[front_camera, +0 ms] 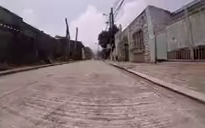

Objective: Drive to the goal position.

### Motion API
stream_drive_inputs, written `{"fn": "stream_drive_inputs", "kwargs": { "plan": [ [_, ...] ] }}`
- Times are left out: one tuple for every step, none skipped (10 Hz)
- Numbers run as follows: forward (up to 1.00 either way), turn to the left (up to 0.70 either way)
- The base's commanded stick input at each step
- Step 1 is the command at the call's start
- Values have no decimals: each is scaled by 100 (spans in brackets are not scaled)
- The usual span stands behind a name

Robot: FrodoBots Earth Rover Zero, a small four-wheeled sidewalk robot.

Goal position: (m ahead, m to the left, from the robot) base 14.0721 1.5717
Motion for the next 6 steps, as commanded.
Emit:
{"fn": "stream_drive_inputs", "kwargs": {
  "plan": [
    [70,0],
    [70,0],
    [70,0],
    [70,0],
    [70,0],
    [70,0]
  ]
}}
